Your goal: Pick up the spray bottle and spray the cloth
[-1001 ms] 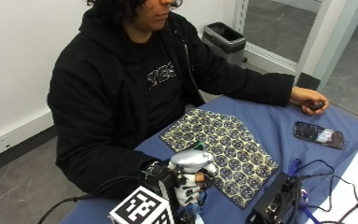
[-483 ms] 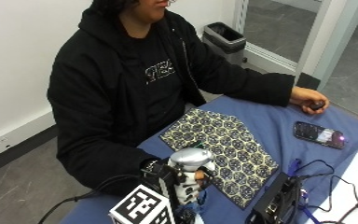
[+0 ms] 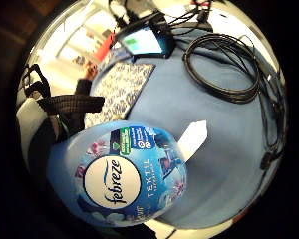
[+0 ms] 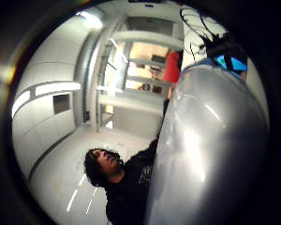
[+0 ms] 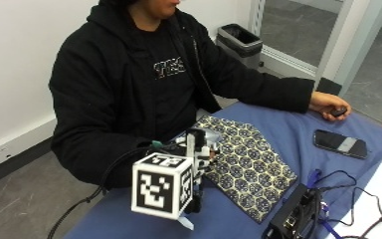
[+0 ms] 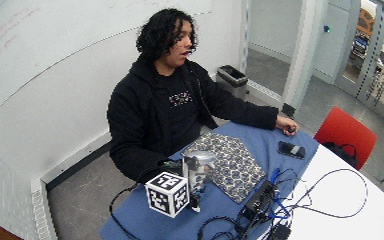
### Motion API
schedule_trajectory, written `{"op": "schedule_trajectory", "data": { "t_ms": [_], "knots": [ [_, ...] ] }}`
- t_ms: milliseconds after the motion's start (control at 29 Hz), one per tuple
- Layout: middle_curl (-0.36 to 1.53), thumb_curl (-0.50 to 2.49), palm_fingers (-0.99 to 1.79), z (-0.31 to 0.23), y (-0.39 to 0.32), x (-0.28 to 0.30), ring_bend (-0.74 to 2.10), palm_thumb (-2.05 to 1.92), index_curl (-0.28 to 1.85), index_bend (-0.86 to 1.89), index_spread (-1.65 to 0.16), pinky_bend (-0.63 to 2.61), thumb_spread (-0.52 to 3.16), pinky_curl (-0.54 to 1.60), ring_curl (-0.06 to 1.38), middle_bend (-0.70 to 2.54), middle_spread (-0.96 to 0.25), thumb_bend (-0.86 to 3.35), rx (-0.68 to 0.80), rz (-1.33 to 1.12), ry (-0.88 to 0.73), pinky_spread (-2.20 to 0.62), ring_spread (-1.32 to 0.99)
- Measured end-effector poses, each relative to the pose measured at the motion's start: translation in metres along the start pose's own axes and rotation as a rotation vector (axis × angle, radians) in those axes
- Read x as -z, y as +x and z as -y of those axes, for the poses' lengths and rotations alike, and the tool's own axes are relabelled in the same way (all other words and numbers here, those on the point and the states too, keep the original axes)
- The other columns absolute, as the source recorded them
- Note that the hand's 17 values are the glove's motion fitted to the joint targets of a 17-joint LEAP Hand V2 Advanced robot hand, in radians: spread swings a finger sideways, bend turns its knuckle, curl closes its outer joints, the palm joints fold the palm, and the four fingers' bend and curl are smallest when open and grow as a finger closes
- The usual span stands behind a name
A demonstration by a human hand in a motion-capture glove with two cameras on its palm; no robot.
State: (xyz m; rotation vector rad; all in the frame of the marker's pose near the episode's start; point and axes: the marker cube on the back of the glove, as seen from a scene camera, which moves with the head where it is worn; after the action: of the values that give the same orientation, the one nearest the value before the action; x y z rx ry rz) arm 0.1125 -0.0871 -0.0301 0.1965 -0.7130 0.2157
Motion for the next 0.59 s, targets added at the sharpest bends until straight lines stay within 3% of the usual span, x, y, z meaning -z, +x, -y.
{"op": "schedule_trajectory", "data": {
  "t_ms": [242, 587],
  "knots": [
    [0.58, 0.42, 1.39, -0.006, -0.035, -0.024, 0.81, 0.83, 0.54, 0.25, -0.23, 0.55, 0.99, 0.44, 0.51, 0.78, -0.17, -0.01, -0.092, -0.311, -0.324, -0.28, -0.19],
    [0.57, 0.44, 1.37, -0.008, -0.071, -0.051, 0.82, 0.87, 0.55, 0.23, -0.22, 0.55, 1.0, 0.44, 0.51, 0.78, -0.16, -0.01, -0.26, -0.564, -0.695, -0.27, -0.19]
  ]
}}
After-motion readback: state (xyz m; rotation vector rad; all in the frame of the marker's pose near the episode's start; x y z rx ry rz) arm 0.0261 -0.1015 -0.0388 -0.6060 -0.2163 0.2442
